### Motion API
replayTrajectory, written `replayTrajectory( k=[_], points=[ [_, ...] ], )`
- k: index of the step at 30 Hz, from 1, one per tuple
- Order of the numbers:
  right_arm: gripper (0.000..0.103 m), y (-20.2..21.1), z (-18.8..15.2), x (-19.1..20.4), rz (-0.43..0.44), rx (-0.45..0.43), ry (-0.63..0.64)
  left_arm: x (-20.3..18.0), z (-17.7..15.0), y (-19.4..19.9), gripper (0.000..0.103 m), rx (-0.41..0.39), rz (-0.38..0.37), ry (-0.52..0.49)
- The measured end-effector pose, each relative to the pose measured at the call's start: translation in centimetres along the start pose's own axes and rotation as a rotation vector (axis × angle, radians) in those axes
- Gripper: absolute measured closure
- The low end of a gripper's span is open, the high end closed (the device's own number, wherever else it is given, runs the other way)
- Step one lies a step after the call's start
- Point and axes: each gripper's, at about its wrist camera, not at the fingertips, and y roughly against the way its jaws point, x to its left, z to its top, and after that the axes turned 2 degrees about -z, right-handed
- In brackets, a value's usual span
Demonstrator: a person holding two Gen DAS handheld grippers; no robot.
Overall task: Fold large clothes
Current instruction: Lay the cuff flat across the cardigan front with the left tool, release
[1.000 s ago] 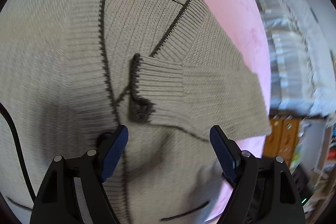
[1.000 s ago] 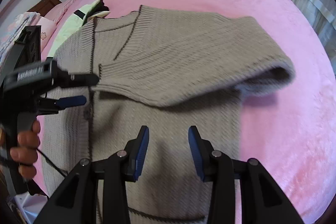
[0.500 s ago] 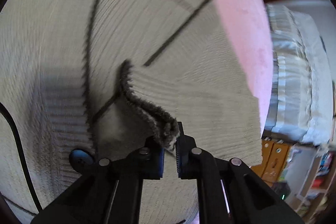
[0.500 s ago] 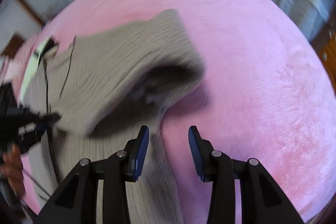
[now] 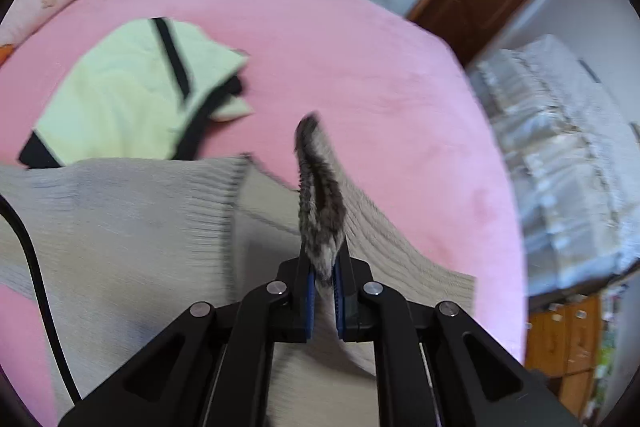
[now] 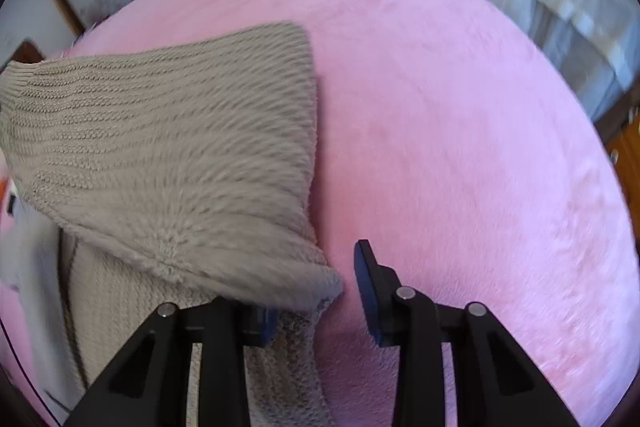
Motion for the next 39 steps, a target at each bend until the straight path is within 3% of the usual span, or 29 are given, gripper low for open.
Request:
replayTrajectory(
  k=[5,6,10,15,17,18,20,23,26,29,33,39],
  points=[
    [0.078,-0.5,-1.0,2.0,-0.113,-0.020,0.116,4.9,-3.1,-5.0,0.097,0.099,0.172,-0.034],
    [0.079,-0.5,-1.4,1.9,-0.127,-0.019,0.125,6.8,-3.8,-5.1,0.097,0.116,0.186,-0.041],
    [0.080,-1.1,-2.9,2.2,-0.181,0.024,0.167,8.4,-6.1,-7.8,0.097,0.171,0.239,-0.069],
    [0.076,0.1,-2.8,2.2,-0.156,0.048,0.172,9.2,-6.0,-7.5,0.097,0.176,0.200,-0.058],
    [0.070,0.9,-2.7,1.7,-0.089,0.059,0.150,9.7,-6.1,-7.0,0.087,0.204,0.179,-0.053],
    [0.067,1.6,-2.9,1.2,-0.033,0.069,0.129,10.1,-5.9,-6.5,0.078,0.225,0.151,-0.045],
    [0.058,3.0,-3.1,0.4,0.044,0.071,0.098,11.1,-6.1,-5.9,0.069,0.264,0.087,-0.026],
    [0.056,5.6,-3.7,-0.8,0.161,0.069,0.061,11.1,-6.0,-4.8,0.063,0.267,0.047,-0.021],
    [0.055,6.9,-2.8,-1.7,0.219,0.057,0.030,12.1,-5.3,-3.9,0.062,0.250,0.036,0.001],
    [0.049,7.3,-0.8,-1.7,0.201,0.035,0.011,13.1,-4.1,-3.6,0.062,0.221,0.039,0.031],
    [0.048,5.3,2.8,-1.3,0.192,0.007,0.013,13.5,-2.4,-4.2,0.062,0.210,0.064,0.023],
    [0.048,-0.2,7.9,-1.1,0.189,0.025,0.006,13.0,-1.3,-8.0,0.062,0.278,0.079,-0.041]
  ],
)
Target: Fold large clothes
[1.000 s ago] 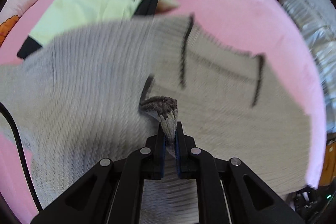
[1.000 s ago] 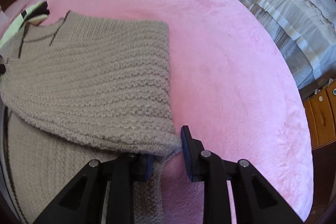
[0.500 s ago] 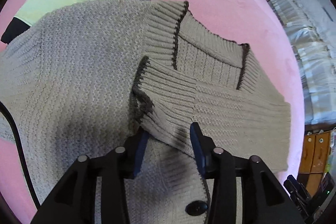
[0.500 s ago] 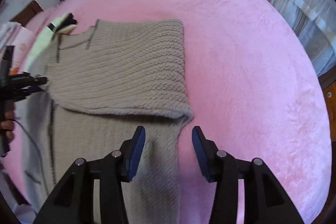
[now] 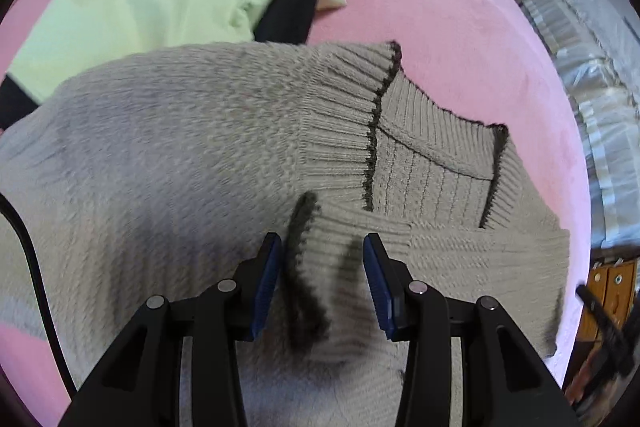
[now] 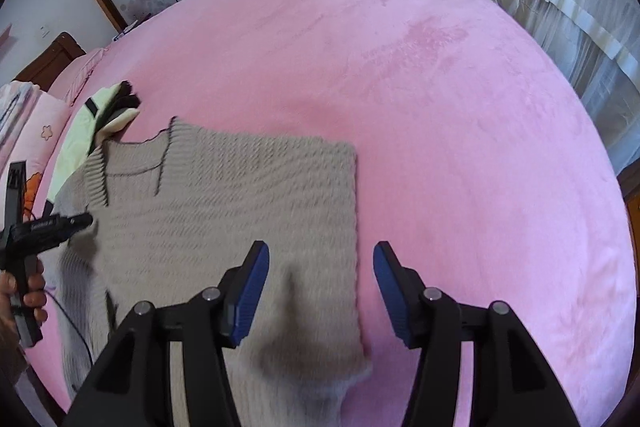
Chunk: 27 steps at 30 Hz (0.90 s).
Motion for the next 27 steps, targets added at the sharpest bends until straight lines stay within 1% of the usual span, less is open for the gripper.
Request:
replayTrajectory(
  k=[2,3,4,5,6,7,8,9,10,11,12,13,14,16,18,19,20,21,22,24,25,27],
  points=[
    [0.048,-1.9,1.5,-0.7,0.005,0.019,-0.028,-0.3,0.2,-0.4,0.062,0.007,0.005,-0.025],
    [0.048,-2.8,2.1,-1.0,-0.001,0.035,-0.043,-0.6,0.3,-0.6,0.064,0.009,0.012,-0.042],
    [0.048,-3.3,2.3,-1.3,-0.003,0.046,-0.051,-1.0,0.6,-0.8,0.069,0.003,0.023,-0.062],
    [0.049,-4.2,2.6,-1.5,0.009,0.065,-0.059,-1.2,0.6,-0.7,0.090,-0.006,0.029,-0.081],
    [0.049,-4.7,2.7,-1.4,0.015,0.078,-0.060,-1.6,0.7,-0.8,0.094,-0.004,0.021,-0.100],
    [0.050,-5.3,2.7,-1.4,0.023,0.094,-0.054,-2.2,0.9,-0.6,0.095,-0.023,0.031,-0.112],
    [0.073,-5.6,2.7,-1.1,0.033,0.094,-0.035,-2.8,1.0,-0.3,0.095,-0.049,0.044,-0.132],
    [0.089,-5.5,2.6,-0.7,0.028,0.082,-0.005,-3.7,1.2,0.0,0.096,-0.082,0.050,-0.155],
    [0.091,-5.0,2.6,-0.3,0.003,0.047,0.018,-4.3,1.1,0.5,0.096,-0.119,0.057,-0.177],
    [0.091,-4.5,2.6,-0.1,-0.021,0.008,0.035,-4.9,1.1,1.1,0.096,-0.166,0.069,-0.206],
    [0.091,-4.4,2.5,-0.1,-0.037,-0.014,0.040,-5.4,1.3,1.3,0.096,-0.200,0.083,-0.224],
    [0.091,-4.7,2.3,-0.3,-0.057,-0.024,0.035,-5.5,1.3,1.2,0.096,-0.216,0.100,-0.233],
    [0.091,-5.4,2.1,-0.6,-0.070,-0.009,0.019,-5.4,1.4,0.1,0.096,-0.201,0.134,-0.230],
    [0.090,-6.4,1.7,-0.8,-0.091,0.007,0.009,-4.8,1.3,-1.6,0.095,-0.146,0.165,-0.209],
    [0.086,-6.2,1.9,-0.1,-0.120,0.004,0.028,-4.9,1.1,-2.6,0.092,-0.138,0.187,-0.203],
    [0.079,-5.7,2.0,0.2,-0.141,0.002,0.035,-5.0,1.1,-2.4,0.091,-0.139,0.195,-0.199],
    [0.072,-5.1,2.1,0.6,-0.166,-0.003,0.043,-5.2,1.2,-2.0,0.087,-0.134,0.196,-0.189],
    [0.070,-4.3,2.1,1.2,-0.192,-0.018,0.058,-5.7,1.3,-2.1,0.082,-0.129,0.197,-0.182],
    [0.069,-3.4,2.0,1.6,-0.206,-0.036,0.073,-5.9,1.3,-1.5,0.081,-0.123,0.207,-0.169],
    [0.069,-1.4,1.4,2.9,-0.199,-0.072,0.097,-6.2,1.1,0.4,0.079,-0.147,0.210,-0.147],
    [0.069,-0.2,0.9,3.8,-0.171,-0.093,0.107,-6.6,1.0,1.7,0.077,-0.167,0.202,-0.135],
    [0.069,1.7,-0.3,5.8,-0.112,-0.126,0.139,-7.4,0.1,3.6,0.075,-0.206,0.152,-0.115]
  ],
)
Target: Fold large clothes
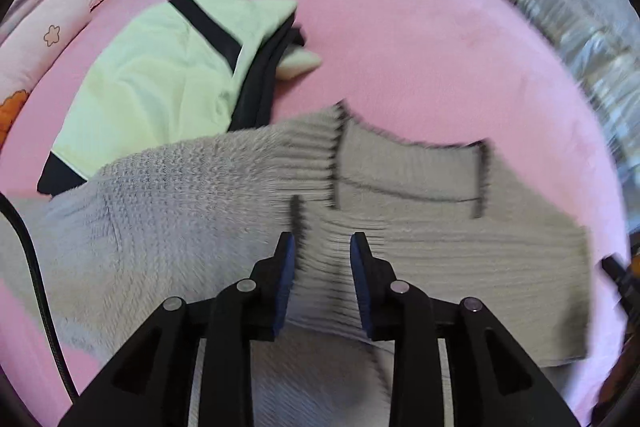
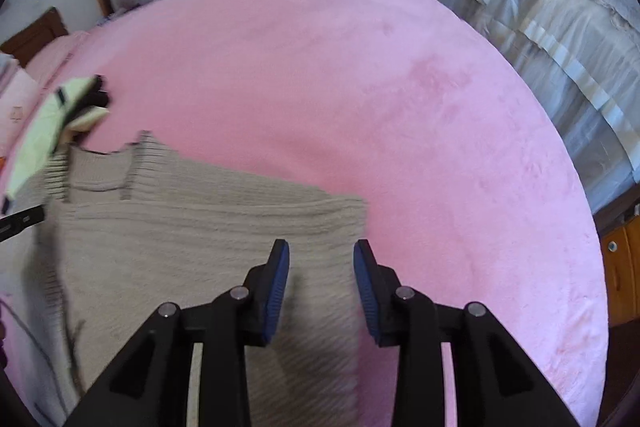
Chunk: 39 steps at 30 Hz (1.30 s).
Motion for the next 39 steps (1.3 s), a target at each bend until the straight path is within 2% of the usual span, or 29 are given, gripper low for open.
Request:
replayTrajectory(
  k=[2,4,6,9,13,15,16,17,20,23,29,32,34,36,39],
  points=[
    [0.069,1.4,-1.0,2.4,0.049,-0.028,0.032,-0.7,-0.8,1.0,0.071,-0.024,-0.052,0.032],
    [0.069,1.6,-2.2,5.5,0.107,-0.028,0.066,-1.8,-1.7,1.0,0.070,-0.006,-0.101,0.061],
    [0.070,0.9,-3.5,7.7,0.131,-0.006,0.087,-3.4,-3.1,-0.4,0.070,0.040,-0.084,0.059],
    [0.070,-0.8,-5.1,8.8,0.144,0.044,0.083,-4.1,-4.4,-2.9,0.070,0.101,-0.027,0.053],
    [0.076,-1.9,-7.3,5.8,0.032,0.083,0.083,-3.6,-4.9,-4.0,0.070,0.124,-0.003,0.063],
    [0.086,-1.8,-8.7,2.7,-0.045,0.088,0.073,-3.6,-4.9,-4.2,0.070,0.129,-0.004,0.055],
    [0.099,-1.8,-9.2,1.2,-0.050,0.094,0.063,-3.6,-4.9,-4.3,0.070,0.134,-0.003,0.044],
    [0.103,-1.6,-9.8,-0.4,-0.058,0.101,0.051,-3.7,-4.9,-4.3,0.070,0.136,0.002,0.029],
    [0.103,-1.1,-10.1,-2.3,-0.037,0.103,0.042,-4.3,-4.8,-5.5,0.070,0.134,0.023,-0.007],
    [0.103,-1.1,-10.0,-2.1,-0.045,0.110,0.044,-5.4,-4.8,-6.6,0.070,0.124,0.046,-0.029],
    [0.102,-1.7,-9.4,-2.2,-0.033,0.146,-0.036,-6.4,-5.5,-5.2,0.070,0.128,0.064,-0.042],
    [0.100,-1.1,-9.1,-2.4,-0.015,0.167,-0.036,-7.1,-5.9,-3.6,0.069,0.137,0.055,-0.051],
    [0.099,-0.5,-8.9,-2.4,-0.004,0.183,-0.036,-7.1,-6.0,-2.4,0.062,0.136,0.045,-0.051],
    [0.096,0.5,-8.5,-2.4,0.008,0.192,-0.042,-7.3,-6.4,-0.7,0.045,0.131,0.038,-0.056],
    [0.093,2.3,-7.7,-2.4,0.024,0.186,-0.050,-7.3,-6.9,1.8,0.041,0.126,0.024,-0.069]
  ],
)
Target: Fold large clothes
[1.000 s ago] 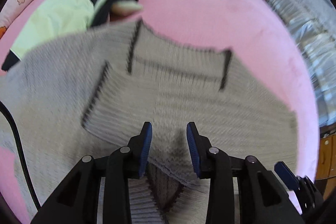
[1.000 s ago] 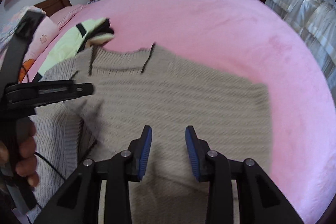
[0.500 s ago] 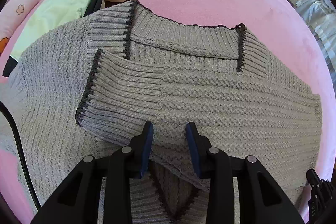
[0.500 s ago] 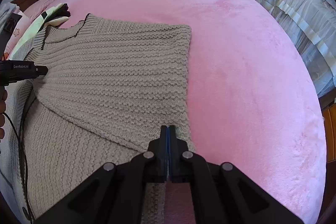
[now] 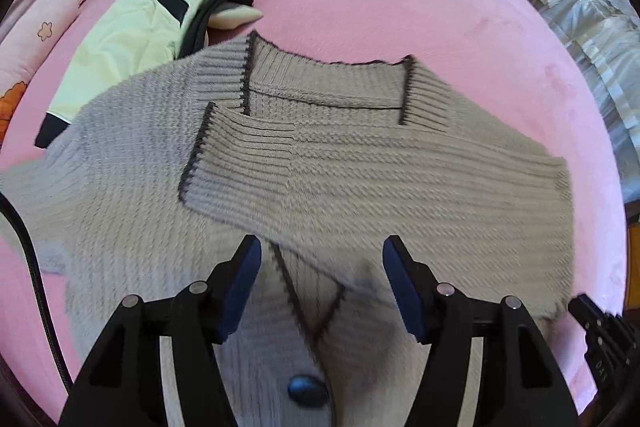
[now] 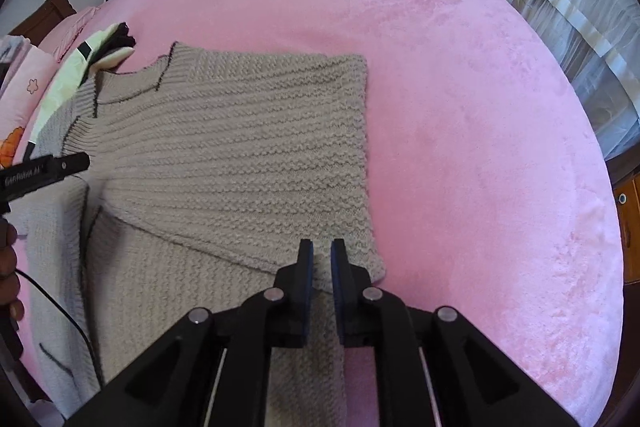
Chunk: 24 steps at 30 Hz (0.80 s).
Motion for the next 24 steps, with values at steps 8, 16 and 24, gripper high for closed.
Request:
replayTrajectory(
  k=[8,16,24],
  points=[
    [0.093,5.3,0.9,1.1,0.039,-0.024,0.009,0.8,-1.7,7.3,0.041,-0.013,-0.044,0.010],
    [0.093,9.6,0.6,2.2,0.079,-0.034,0.031,0.7,-4.6,15.4,0.041,-0.114,-0.079,0.030],
    [0.093,12.1,0.2,3.6,0.150,-0.017,0.065,1.1,-7.0,21.7,0.041,-0.138,-0.091,0.077]
  ],
)
